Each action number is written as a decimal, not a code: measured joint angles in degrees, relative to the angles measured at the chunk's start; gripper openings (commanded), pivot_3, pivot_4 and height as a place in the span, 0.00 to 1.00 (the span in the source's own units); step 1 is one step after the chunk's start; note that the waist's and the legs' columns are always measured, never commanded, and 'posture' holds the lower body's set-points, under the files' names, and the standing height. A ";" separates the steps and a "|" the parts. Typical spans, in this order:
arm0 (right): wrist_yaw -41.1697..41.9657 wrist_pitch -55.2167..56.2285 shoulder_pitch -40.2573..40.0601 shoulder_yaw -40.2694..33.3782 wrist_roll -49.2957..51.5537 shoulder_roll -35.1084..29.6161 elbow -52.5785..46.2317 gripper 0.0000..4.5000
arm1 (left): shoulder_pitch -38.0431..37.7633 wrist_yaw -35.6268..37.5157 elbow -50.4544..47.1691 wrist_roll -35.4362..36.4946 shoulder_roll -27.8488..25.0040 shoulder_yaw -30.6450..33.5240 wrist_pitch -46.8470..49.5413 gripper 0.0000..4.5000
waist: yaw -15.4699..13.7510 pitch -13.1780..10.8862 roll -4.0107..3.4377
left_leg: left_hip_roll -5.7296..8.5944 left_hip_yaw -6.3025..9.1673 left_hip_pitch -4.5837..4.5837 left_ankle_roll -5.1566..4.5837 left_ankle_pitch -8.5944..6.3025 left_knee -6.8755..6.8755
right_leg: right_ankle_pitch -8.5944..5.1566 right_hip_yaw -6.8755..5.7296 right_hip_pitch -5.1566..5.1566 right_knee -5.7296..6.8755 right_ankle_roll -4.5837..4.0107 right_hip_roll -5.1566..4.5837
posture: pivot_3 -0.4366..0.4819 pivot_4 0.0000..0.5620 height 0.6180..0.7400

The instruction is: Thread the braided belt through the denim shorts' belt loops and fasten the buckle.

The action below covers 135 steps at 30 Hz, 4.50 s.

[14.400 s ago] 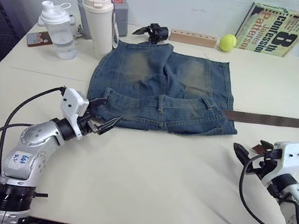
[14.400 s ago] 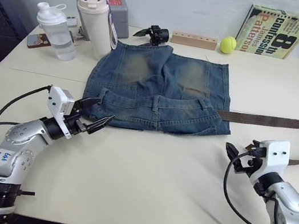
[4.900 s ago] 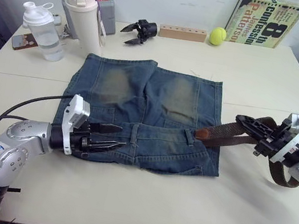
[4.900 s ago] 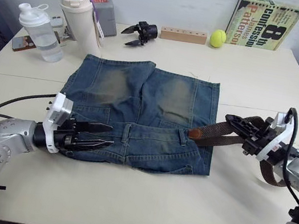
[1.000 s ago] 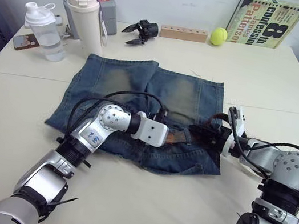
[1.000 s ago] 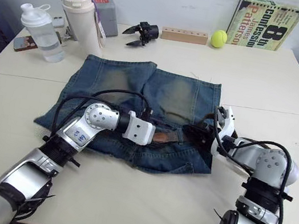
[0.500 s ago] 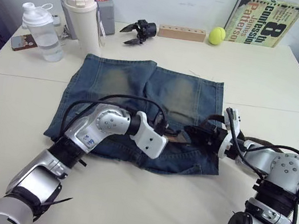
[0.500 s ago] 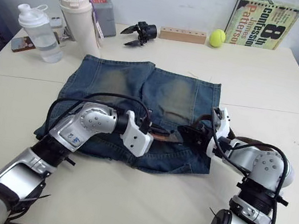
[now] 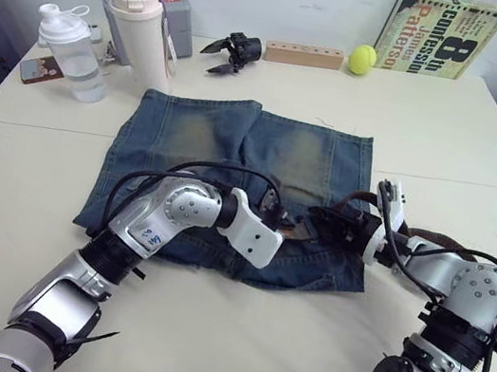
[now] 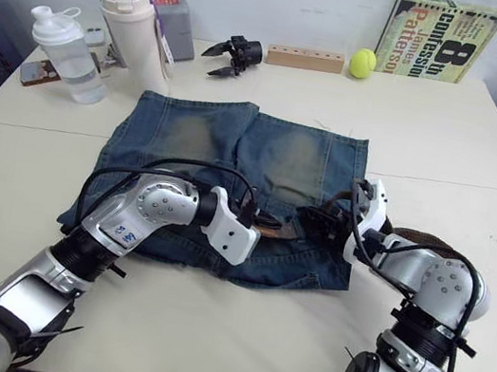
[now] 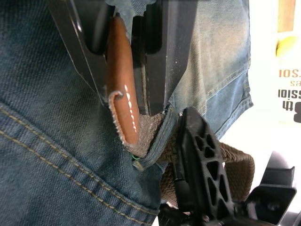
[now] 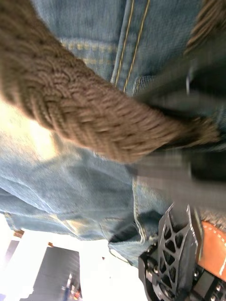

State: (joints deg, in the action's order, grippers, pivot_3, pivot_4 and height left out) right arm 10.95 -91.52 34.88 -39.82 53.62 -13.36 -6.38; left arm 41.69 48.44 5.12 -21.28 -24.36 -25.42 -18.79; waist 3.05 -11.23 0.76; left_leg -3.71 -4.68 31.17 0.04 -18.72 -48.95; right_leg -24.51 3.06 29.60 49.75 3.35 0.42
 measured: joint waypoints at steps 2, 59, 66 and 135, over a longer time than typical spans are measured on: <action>-1.19 -0.23 -0.95 -2.69 2.76 -0.13 -1.98 0.80 | -0.05 0.14 -0.17 0.14 -0.21 0.00 0.35 0.00 | 0.00 0.00 0.00 | 0.00 0.00 0.00 0.01 0.00 0.00 | 0.00 0.00 0.00 0.00 0.00 0.00 | 0.48 0.27 0.32; 9.96 92.78 -42.79 52.90 -84.51 -26.65 -21.24 0.01 | -2.18 3.93 -8.32 6.54 -12.93 5.77 -1.96 0.00 | 0.25 0.71 1.43 | -0.16 -0.15 -0.13 -0.08 -0.06 -0.64 | 0.14 0.03 -0.09 0.21 -0.07 0.04 | 0.48 0.27 0.32; 10.90 92.47 -42.43 52.25 -84.29 -26.42 -20.69 0.01 | -7.72 7.00 -11.14 14.14 -18.19 9.23 -2.51 0.00 | 0.02 0.73 1.46 | -0.20 -0.16 -0.07 -0.18 -0.14 -1.00 | 0.10 0.01 -0.09 0.29 -0.13 0.04 | 0.48 0.27 0.32; -45.04 63.26 -36.16 33.43 57.95 -4.65 -30.84 0.59 | -4.59 -2.66 6.69 12.34 -1.44 6.31 -22.48 0.00 | -0.71 0.71 0.64 | -0.16 -0.37 0.33 -0.77 -1.38 -2.41 | -0.56 0.34 0.04 1.23 0.55 0.02 | 0.48 0.27 0.32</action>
State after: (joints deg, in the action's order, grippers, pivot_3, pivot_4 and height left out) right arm -34.09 -28.26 -1.28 -6.38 111.57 -18.01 -37.22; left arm 37.10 45.78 11.81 -8.93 -25.81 -19.11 -41.27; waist 2.34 -10.51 1.39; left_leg -3.87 -5.05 31.50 -0.73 -20.10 -51.36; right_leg -25.07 3.40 29.64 50.98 3.90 0.44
